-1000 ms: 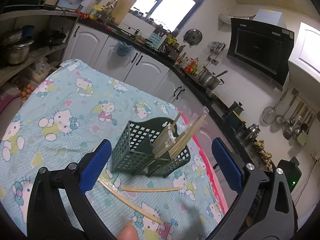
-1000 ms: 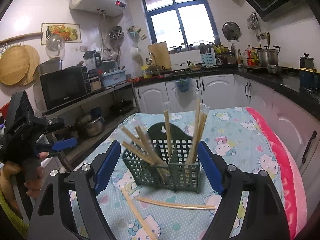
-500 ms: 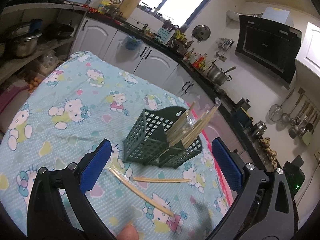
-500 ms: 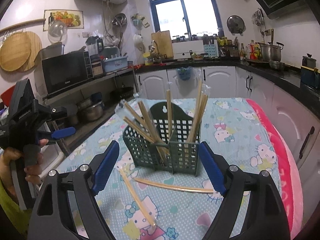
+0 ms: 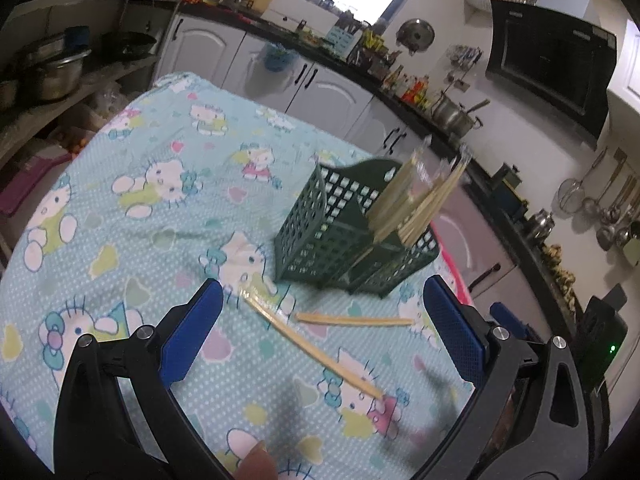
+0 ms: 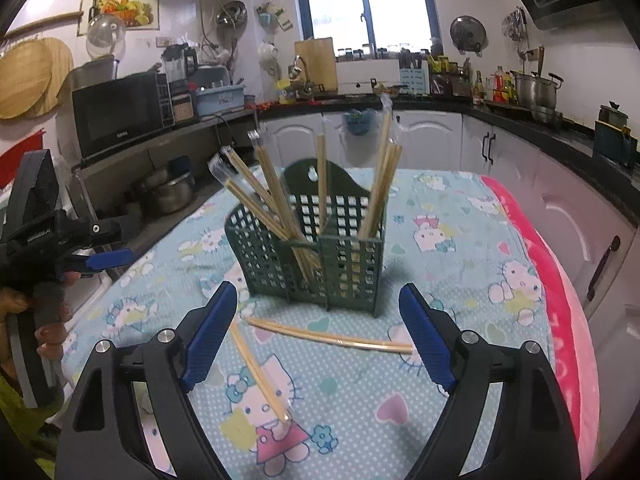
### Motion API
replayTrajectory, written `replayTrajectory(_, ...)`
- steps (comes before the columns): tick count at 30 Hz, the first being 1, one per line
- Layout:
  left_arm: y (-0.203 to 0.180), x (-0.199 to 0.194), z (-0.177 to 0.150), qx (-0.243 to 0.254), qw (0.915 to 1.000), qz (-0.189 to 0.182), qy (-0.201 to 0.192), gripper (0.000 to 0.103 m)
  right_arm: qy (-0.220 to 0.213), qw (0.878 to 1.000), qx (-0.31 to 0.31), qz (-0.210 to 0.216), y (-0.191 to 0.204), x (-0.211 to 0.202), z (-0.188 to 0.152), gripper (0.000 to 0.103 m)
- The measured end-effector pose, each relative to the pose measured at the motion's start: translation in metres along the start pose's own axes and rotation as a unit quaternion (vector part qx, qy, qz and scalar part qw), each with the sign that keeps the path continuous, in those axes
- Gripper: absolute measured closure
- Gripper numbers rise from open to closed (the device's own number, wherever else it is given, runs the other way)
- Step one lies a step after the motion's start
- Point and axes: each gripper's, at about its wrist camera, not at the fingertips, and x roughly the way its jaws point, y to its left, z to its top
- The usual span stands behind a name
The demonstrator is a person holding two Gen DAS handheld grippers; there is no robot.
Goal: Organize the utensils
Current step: 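Withdraw both tools from the caddy toward the last chopsticks on the cloth, then lower both tools onto the last chopsticks and close on them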
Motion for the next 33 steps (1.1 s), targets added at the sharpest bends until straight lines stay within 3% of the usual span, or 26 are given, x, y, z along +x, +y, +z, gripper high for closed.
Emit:
replayTrajectory(19,-0.003,0.062,-0.045,0.039,0.9951,0.018,0.089,0.011,0.073,0.994,0.047,-0.065,-0.056,0.036,-0.038,0.023)
replayTrajectory(29,0.009,0.086,-0.047,0.031,0.9929,0.026,0.112,0.036,0.111,0.989,0.075,-0.068,-0.075,0.064,-0.046,0.037)
replayTrajectory(33,0.015,0.093,-0.043,0.023,0.9925,0.031,0.116,0.037,0.124,0.986,0.095,-0.061,-0.081,0.075,-0.049,0.041)
